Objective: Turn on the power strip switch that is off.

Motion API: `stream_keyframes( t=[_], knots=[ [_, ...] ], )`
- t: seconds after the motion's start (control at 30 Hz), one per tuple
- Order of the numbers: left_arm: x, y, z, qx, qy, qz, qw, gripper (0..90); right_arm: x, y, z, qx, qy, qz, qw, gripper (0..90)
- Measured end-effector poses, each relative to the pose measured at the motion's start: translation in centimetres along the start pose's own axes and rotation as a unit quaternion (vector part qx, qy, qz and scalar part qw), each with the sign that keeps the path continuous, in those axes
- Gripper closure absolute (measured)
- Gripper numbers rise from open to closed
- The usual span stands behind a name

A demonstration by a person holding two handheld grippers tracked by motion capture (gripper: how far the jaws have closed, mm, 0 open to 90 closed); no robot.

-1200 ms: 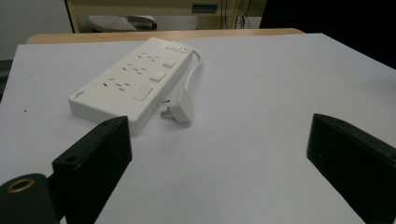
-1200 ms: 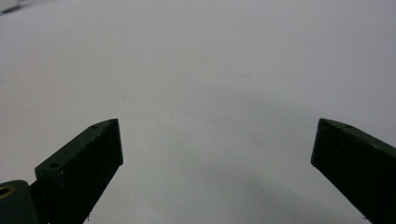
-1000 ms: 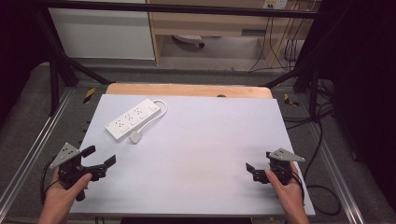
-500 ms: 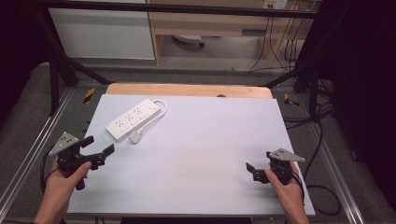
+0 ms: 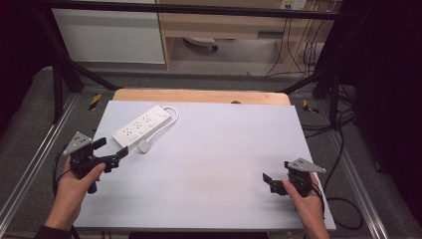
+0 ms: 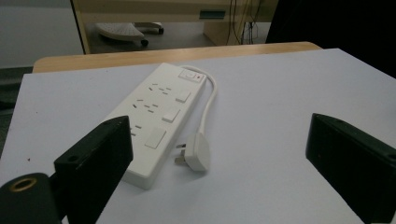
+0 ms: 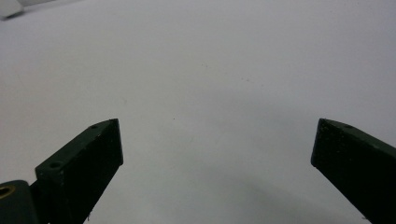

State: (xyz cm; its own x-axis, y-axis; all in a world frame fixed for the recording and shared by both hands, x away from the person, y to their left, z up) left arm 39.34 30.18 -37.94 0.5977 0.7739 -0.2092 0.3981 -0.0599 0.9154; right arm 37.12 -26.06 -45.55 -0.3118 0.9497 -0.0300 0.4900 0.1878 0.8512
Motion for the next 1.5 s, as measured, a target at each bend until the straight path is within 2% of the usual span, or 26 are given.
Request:
stream_keyframes(
  t=[0.47,0.8,1.5],
  knots=[
    [1.2,1.5,1.4,0.003,0.006,0.007,1.0000,7.6,-0.1,0.1,-0.1,-0.005,0.000,0.005,1.0000,2.7],
    [2.1,2.5,2.4,-0.005,0.015,0.008,0.9998,8.1,-0.1,0.1,-0.2,-0.007,0.001,0.004,1.0000,2.6],
    [2.9,3.0,4.6,0.000,0.019,0.013,0.9997,8.7,-0.1,0.2,-0.3,-0.011,0.002,0.005,0.9999,2.6]
  ],
)
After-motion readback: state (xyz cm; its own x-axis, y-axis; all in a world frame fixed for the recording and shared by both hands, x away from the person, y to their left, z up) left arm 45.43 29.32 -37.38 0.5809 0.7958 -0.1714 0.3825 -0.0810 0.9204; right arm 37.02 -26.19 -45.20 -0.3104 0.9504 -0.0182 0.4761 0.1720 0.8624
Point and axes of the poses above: each handheld gripper's, and its own axes: z roughly forward along the jaws, y roughly out of its top, x roughly to its left, the point moved 3 cm from there along z, roughly forward along the jaws, and after that the axes turned 12 degrees about -y, right-handed, at the moved point
